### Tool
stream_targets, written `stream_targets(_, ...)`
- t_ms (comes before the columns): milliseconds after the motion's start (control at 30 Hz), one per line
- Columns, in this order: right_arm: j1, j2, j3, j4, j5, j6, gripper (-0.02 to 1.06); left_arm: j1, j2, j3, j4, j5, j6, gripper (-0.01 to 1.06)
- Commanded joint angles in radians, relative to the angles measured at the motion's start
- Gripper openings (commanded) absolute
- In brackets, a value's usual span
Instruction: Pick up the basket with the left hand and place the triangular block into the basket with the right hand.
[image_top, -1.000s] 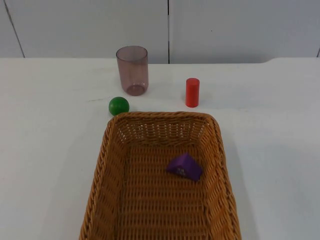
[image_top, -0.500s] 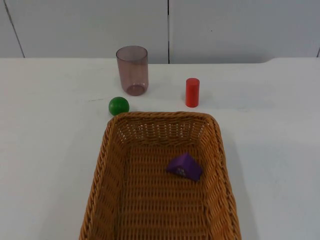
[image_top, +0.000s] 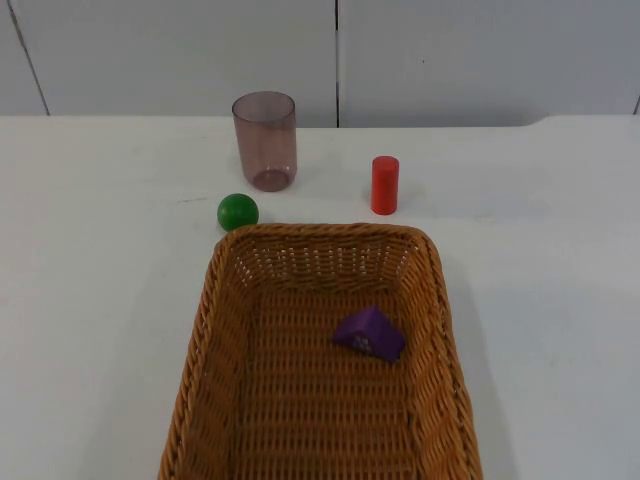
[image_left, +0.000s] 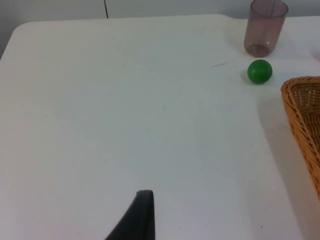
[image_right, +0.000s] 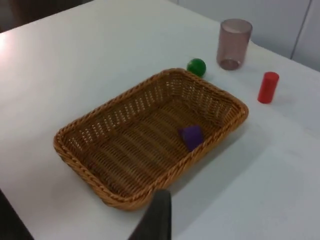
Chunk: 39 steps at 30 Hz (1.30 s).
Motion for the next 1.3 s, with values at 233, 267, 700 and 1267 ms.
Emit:
stream_targets(233,0.004,-0.008,-0.037,0.025,0.120,-0.019,0.80,0.002,-0.004,0.004,0.005,0.000,-0.005,1.05)
stream_targets(267,0.004,-0.008,-0.037,0.025,0.198,-0.031,0.80,0.002,-0.004,0.004,0.005,0.000,-0.005,1.05)
stream_targets(700,0.004,-0.008,-0.010,0.054,0.203,-0.058,0.80,0.002,-0.004,0.004,0.004,0.000,-0.005,1.05)
stream_targets(1267,0.004,-0.008,-0.008,0.054,0.203,-0.058,1.05,0.002,-0.004,0.004,-0.008,0.000,0.002,1.05)
